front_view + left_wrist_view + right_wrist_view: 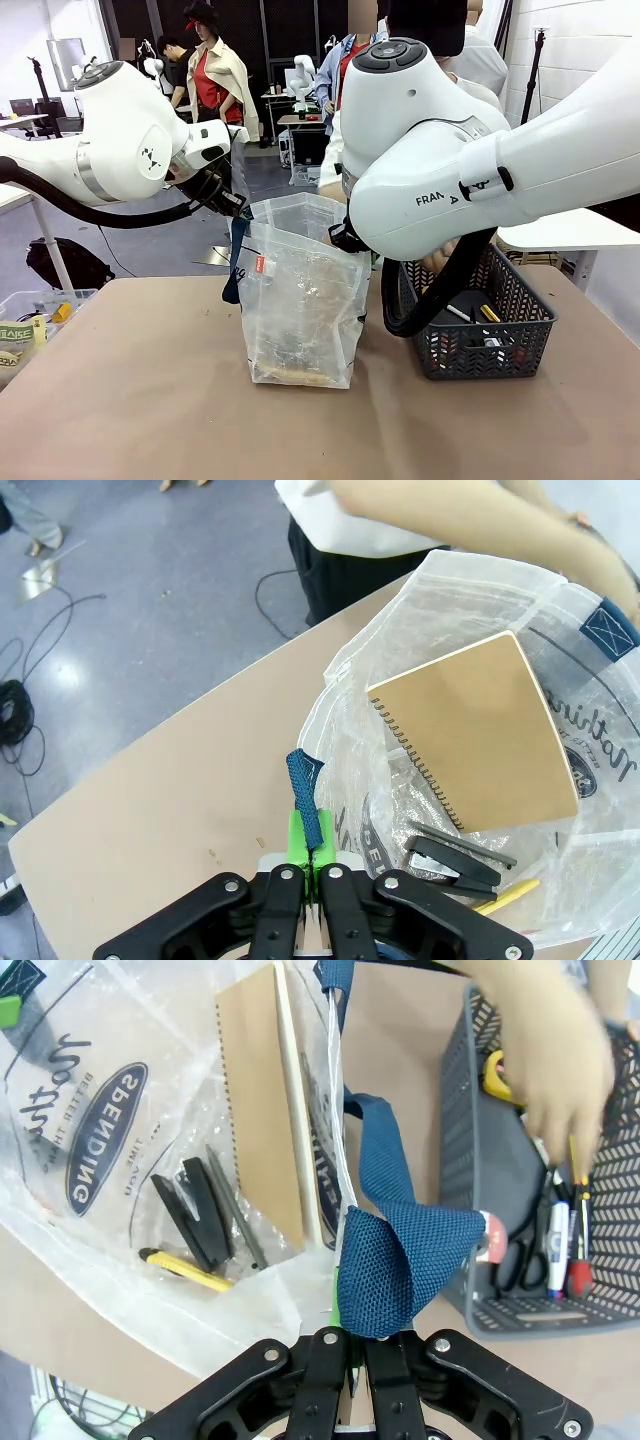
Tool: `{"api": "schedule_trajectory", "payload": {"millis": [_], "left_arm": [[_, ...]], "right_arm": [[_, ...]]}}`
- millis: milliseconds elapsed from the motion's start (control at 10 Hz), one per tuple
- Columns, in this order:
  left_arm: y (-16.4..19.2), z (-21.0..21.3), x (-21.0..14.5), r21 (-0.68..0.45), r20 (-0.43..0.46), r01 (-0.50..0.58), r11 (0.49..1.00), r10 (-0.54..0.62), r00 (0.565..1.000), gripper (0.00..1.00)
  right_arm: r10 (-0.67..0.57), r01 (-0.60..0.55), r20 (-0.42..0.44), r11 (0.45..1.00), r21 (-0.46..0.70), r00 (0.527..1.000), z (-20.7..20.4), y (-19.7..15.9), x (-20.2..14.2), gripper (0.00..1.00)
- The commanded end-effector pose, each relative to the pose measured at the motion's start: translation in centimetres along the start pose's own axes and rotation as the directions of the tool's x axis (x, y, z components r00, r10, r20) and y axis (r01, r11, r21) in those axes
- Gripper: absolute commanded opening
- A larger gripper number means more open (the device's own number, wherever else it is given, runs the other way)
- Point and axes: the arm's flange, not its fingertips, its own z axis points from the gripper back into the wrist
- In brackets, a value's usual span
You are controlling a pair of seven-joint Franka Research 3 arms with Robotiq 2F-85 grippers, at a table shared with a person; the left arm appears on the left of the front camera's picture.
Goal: Transfer purchased items from the store into the shopping bag.
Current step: Move the Reusable shopping bag to the right side of the table.
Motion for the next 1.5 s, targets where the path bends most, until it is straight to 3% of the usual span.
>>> {"api": "schedule_trajectory", "payload": {"millis": [0,1400], "left_arm": [[0.3,0.2,0.03,0.004,0.003,-0.005,1.0,0.005,1.0,0.0],[0.3,0.2,0.03,0.004,0.003,-0.005,1.0,0.005,1.0,0.0]], "right_arm": [[-0.006,0.006,-0.004,1.0,-0.002,1.0,-0.14,-0.04,-0.12,0.0],[-0.006,0.006,-0.004,1.0,-0.002,1.0,-0.14,-0.04,-0.12,0.0]]}}
